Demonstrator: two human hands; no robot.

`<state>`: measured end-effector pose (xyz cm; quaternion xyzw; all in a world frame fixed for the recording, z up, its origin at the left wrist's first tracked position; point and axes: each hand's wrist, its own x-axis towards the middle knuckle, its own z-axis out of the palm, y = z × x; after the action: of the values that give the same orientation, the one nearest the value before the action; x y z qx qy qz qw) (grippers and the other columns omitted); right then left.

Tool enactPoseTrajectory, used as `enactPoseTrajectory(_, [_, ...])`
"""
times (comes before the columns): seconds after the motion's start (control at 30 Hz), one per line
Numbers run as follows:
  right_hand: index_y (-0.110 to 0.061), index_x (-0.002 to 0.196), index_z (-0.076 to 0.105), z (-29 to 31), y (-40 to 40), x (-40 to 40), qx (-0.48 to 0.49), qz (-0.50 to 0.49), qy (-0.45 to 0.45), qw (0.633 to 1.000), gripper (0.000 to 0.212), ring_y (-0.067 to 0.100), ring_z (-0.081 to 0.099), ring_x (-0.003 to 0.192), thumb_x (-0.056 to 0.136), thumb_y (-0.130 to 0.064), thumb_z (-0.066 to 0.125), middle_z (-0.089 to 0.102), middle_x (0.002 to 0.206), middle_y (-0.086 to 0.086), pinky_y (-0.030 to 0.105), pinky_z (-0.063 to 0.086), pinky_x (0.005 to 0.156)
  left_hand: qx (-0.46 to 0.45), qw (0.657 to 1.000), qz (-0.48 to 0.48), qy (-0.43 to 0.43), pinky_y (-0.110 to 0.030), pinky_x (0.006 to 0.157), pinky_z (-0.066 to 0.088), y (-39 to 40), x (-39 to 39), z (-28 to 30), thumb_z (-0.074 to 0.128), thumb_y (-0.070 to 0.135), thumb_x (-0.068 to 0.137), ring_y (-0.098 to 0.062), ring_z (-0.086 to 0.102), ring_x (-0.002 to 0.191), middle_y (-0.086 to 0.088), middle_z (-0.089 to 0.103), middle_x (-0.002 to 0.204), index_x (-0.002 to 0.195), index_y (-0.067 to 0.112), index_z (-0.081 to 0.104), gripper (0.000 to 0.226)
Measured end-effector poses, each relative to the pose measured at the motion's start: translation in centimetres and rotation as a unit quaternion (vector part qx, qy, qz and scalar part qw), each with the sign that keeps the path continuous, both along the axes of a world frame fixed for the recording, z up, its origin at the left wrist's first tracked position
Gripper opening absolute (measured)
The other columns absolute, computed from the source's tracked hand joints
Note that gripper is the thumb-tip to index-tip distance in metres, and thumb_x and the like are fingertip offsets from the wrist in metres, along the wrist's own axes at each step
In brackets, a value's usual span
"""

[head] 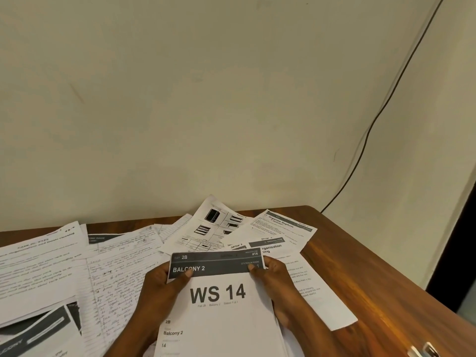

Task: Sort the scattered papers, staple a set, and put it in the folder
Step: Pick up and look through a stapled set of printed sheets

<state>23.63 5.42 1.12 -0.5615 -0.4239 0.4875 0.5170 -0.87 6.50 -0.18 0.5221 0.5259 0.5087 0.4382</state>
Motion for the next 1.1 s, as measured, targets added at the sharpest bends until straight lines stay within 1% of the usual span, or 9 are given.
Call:
enactPoseTrajectory(0.1, [-0.014, 0.113, 0.075, 0.4, -0.1, 0.3, -0.005, -0.01, 0.038, 0.999, 0.016, 0.03, 0.078, 0.099, 0.101, -0.02, 0.067, 0.081, 0.108, 0.006, 0.052, 0.06, 0.096, 0.0, 1.0, 0.001, -0.004, -0.051, 0.083, 0.062, -0.1, 0.0, 0.1, 0.073, 0.021, 0.094, -0.026, 0.079, 0.077, -0.003, 0.082, 0.085, 0.103, 0.017, 0.073, 0.009])
enactPoseTrajectory(0.17, [-0.014, 0.101, 0.077, 0.7, -0.2, 0.6, 0.002, -0.066, 0.018, 0.998, 0.014, 0.028, 0.078, 0.092, 0.101, -0.023, 0.066, 0.081, 0.1, 0.004, 0.046, 0.064, 0.087, -0.001, 1.0, 0.0, -0.006, -0.052, 0.082, 0.062, -0.3, 0.0, 0.1, 0.073, 0.021, 0.095, -0.027, 0.079, 0.078, -0.004, 0.082, 0.086, 0.104, 0.017, 0.072, 0.011])
enactPoseTrajectory(0.23, [-0.022, 0.09, 0.076, 0.5, -0.1, 1.3, 0.031, -0.137, -0.107, 0.984, 0.013, 0.02, 0.076, 0.086, 0.099, -0.027, 0.069, 0.08, 0.093, -0.004, 0.041, 0.064, 0.081, 0.0, 1.0, -0.004, -0.014, -0.051, 0.08, 0.063, -0.5, -0.2, 0.3, 0.071, 0.02, 0.096, -0.028, 0.079, 0.078, -0.005, 0.082, 0.088, 0.106, 0.015, 0.072, 0.011])
enactPoseTrajectory(0.33, [-0.031, 0.091, 0.069, 0.1, -0.4, 2.3, 0.033, -0.164, -0.328, 0.93, 0.009, 0.012, 0.07, 0.092, 0.096, -0.037, 0.072, 0.071, 0.092, -0.018, 0.033, 0.057, 0.084, -0.004, 1.0, -0.009, -0.019, -0.051, 0.079, 0.063, -0.7, -0.3, 0.5, 0.071, 0.016, 0.096, -0.029, 0.079, 0.078, -0.007, 0.082, 0.089, 0.107, 0.013, 0.072, 0.012])
enactPoseTrajectory(0.53, [-0.039, 0.114, 0.056, 0.1, -0.8, 1.7, -0.017, -0.092, -0.425, 0.9, 0.04, 0.006, 0.065, 0.086, 0.084, -0.055, 0.078, 0.063, 0.099, -0.019, 0.022, 0.045, 0.067, -0.049, 0.999, -0.019, -0.011, -0.046, 0.072, 0.064, -0.2, -1.4, 1.3, 0.073, 0.02, 0.095, -0.029, 0.079, 0.075, -0.006, 0.082, 0.087, 0.109, 0.014, 0.07, 0.016])
enactPoseTrajectory(0.67, [-0.033, 0.108, 0.067, -0.2, -0.5, 1.8, -0.01, -0.082, -0.385, 0.919, 0.035, 0.007, 0.068, 0.08, 0.08, -0.037, 0.088, 0.07, 0.086, -0.014, 0.028, 0.054, 0.074, -0.08, 0.994, -0.034, -0.065, -0.053, 0.077, 0.063, -0.4, -2.9, 2.4, 0.072, 0.014, 0.095, -0.04, 0.078, 0.082, -0.015, 0.081, 0.095, 0.113, 0.014, 0.069, 0.018])
enactPoseTrajectory(0.77, [-0.026, 0.097, 0.076, 0.1, -0.2, 2.1, 0.004, -0.064, -0.338, 0.939, 0.024, 0.009, 0.07, 0.077, 0.078, -0.027, 0.091, 0.073, 0.079, -0.007, 0.025, 0.053, 0.07, -0.093, 0.992, -0.026, -0.086, -0.064, 0.087, 0.059, -0.3, -4.6, 2.7, 0.074, 0.014, 0.094, -0.044, 0.077, 0.088, -0.017, 0.08, 0.101, 0.119, 0.015, 0.067, 0.026])
enactPoseTrajectory(0.9, [-0.017, 0.086, 0.077, 0.4, 0.0, 2.8, -0.001, -0.052, -0.251, 0.967, 0.009, 0.025, 0.076, 0.082, 0.084, -0.017, 0.086, 0.078, 0.084, 0.004, 0.045, 0.064, 0.083, -0.087, 0.99, -0.002, -0.113, -0.067, 0.09, 0.056, -0.3, -6.4, 2.6, 0.072, 0.012, 0.094, -0.046, 0.076, 0.09, -0.019, 0.079, 0.104, 0.121, 0.015, 0.066, 0.027])
enactPoseTrajectory(1.1, [-0.006, 0.098, 0.075, 0.9, -0.3, 3.9, -0.03, -0.038, -0.127, 0.991, 0.007, 0.031, 0.08, 0.081, 0.093, -0.001, 0.073, 0.082, 0.089, 0.009, 0.055, 0.064, 0.085, -0.068, 0.983, -0.004, -0.169, -0.071, 0.094, 0.052, -0.3, -7.6, 2.2, 0.071, 0.013, 0.092, -0.051, 0.074, 0.096, -0.023, 0.077, 0.11, 0.125, 0.015, 0.064, 0.033])
